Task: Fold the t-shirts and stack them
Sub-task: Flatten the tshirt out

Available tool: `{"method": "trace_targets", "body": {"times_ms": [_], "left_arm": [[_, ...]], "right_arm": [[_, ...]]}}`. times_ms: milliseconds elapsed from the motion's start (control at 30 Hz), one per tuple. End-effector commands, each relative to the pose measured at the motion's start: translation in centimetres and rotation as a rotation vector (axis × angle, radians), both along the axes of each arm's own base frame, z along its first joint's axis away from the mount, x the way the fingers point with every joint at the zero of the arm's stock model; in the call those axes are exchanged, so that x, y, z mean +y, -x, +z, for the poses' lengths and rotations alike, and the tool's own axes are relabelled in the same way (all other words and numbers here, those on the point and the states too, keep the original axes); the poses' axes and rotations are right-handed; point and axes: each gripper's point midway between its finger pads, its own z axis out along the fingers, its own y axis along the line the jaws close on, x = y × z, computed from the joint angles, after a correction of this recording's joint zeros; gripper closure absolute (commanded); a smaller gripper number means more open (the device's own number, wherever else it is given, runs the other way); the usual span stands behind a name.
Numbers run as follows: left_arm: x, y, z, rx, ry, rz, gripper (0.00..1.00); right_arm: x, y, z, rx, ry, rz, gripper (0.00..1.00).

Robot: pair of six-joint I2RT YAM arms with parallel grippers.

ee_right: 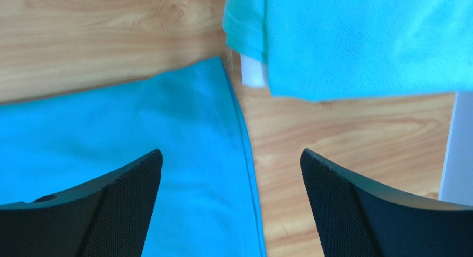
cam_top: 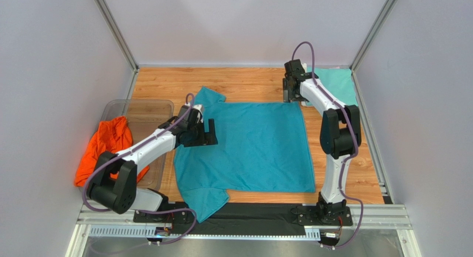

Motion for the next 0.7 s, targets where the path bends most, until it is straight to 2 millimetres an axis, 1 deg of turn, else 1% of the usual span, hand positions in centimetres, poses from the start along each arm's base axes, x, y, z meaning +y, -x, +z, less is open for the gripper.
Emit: {"method": "trace_targets", "body": {"times_ms": [0,67,100,133,167,200,233,267,300,333,367,400,433,533,567,633,667], "left_arm": [[-0.8,-0.7,4.3,-0.100,0.064,-0.013,0.00],[-1.0,-0.1,4.9,-0.111,0.082,-0.018,0.00],[-1.0,0.4,5.3,-0.117,0.091,-0.019,0.00],[-1.1,1.1,5.0,-0.102,0.098,-0.017,0.00],[-1.1,1.5,4.9,-0.100,0.104,-0.018,0.00],[-1.1,2.0,5.3,-0.108,0.121,-0.018,0.00],[-1.3,2.8,4.8,-0.090,0.132,-0.019,0.00],[-1.3,3.3,5.1,-0.100,0.144,-0.019,0.00],[-1.4,3.8,4.7,-0.093,0.143,-0.022,0.00],[-1.3,4.1,4.6,-0.091,0.147,-0.013,0.00],[-1.3,4.2,4.8,-0.103,0.153,-0.012,0.00],[-1.2,4.3,4.4,-0.101,0.151,-0.009,0.00],[-0.9,4.2,4.2,-0.104,0.140,0.005,0.00],[-0.7,3.7,4.0,-0.104,0.117,0.026,0.00],[-0.5,3.5,3.5,-0.094,0.103,0.039,0.00],[-0.3,2.7,2.9,-0.101,0.087,0.070,0.00],[-0.5,2.5,2.2,-0.089,0.086,0.070,0.00]], "right_arm": [[2.0,3.5,5.6,-0.099,-0.106,0.016,0.00],[2.9,5.6,5.4,-0.093,-0.151,0.024,0.00],[3.9,7.0,7.3,-0.143,-0.202,0.029,0.00],[4.0,9.1,5.3,-0.101,-0.212,0.026,0.00],[4.3,10.2,5.5,-0.113,-0.240,0.024,0.00],[5.3,11.8,6.3,-0.131,-0.298,0.052,0.00],[5.6,13.6,4.5,-0.102,-0.329,0.052,0.00],[6.7,15.1,3.8,-0.079,-0.372,0.083,0.00],[7.0,16.1,4.5,-0.108,-0.414,0.096,0.00],[7.2,17.6,2.6,-0.076,-0.424,0.108,0.00],[7.7,18.5,2.2,-0.065,-0.452,0.125,0.00],[7.8,19.0,2.0,-0.066,-0.465,0.135,0.00],[7.6,19.8,1.4,-0.059,-0.469,0.137,0.00],[7.4,20.7,1.0,-0.051,-0.470,0.142,0.00],[7.2,21.1,0.3,-0.037,-0.466,0.142,0.00],[7.2,21.4,-0.2,-0.030,-0.463,0.149,0.00],[6.8,21.8,-1.1,-0.006,-0.449,0.140,0.00]]}}
